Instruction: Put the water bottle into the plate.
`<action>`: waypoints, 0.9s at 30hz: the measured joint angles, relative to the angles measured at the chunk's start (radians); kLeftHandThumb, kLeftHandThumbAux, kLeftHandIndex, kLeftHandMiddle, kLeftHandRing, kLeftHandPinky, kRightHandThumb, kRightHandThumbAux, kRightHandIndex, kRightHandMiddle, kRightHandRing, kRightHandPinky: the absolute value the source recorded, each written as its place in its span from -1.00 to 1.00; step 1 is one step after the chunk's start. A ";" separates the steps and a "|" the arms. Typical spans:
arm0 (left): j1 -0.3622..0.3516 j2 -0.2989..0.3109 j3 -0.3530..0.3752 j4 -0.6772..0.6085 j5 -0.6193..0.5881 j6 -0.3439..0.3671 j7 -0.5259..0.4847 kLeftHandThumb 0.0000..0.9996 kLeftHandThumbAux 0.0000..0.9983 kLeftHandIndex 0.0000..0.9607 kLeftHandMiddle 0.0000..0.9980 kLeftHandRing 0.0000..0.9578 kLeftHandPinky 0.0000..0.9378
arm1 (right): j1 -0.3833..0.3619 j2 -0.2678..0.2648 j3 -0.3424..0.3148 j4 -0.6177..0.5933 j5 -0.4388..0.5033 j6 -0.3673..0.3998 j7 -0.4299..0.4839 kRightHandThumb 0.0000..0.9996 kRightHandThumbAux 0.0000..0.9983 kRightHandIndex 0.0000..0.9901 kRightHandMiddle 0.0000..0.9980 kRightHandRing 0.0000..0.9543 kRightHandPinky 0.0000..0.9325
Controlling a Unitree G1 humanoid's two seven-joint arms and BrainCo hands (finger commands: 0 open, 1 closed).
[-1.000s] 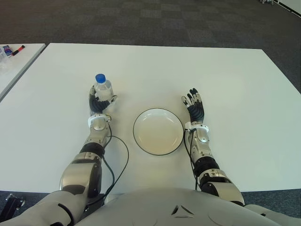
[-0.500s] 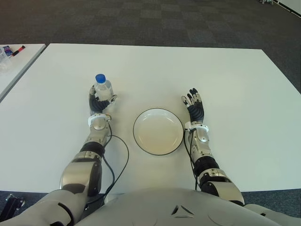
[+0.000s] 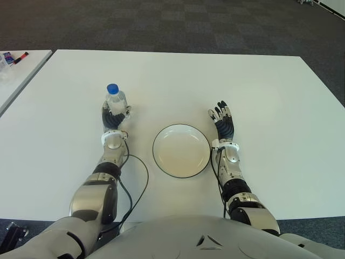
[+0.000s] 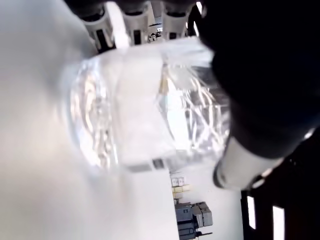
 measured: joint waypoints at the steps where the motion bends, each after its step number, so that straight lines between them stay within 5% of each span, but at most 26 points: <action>1: 0.000 -0.001 0.000 0.001 -0.003 -0.003 -0.001 -0.09 0.49 -0.45 -0.49 -0.50 -0.39 | 0.000 0.000 -0.001 0.001 0.000 0.000 0.000 -1.00 0.54 -0.88 -0.88 -0.88 -0.76; 4: 0.000 -0.001 0.004 0.003 -0.010 -0.012 -0.002 0.25 0.44 -0.24 -0.37 -0.37 -0.25 | -0.001 0.001 -0.002 0.001 0.000 0.000 -0.002 -1.00 0.54 -0.88 -0.88 -0.88 -0.76; 7: 0.000 -0.002 0.008 0.005 -0.016 -0.020 -0.002 0.36 0.42 -0.17 -0.31 -0.30 -0.18 | -0.002 0.001 -0.002 0.001 -0.001 0.000 -0.004 -1.00 0.54 -0.88 -0.88 -0.87 -0.76; 27: 0.014 -0.002 -0.012 0.002 -0.006 -0.048 0.015 0.67 0.36 -0.19 -0.03 -0.05 0.00 | -0.017 0.003 -0.006 0.019 -0.010 0.000 -0.017 -0.98 0.53 -0.88 -0.87 -0.87 -0.75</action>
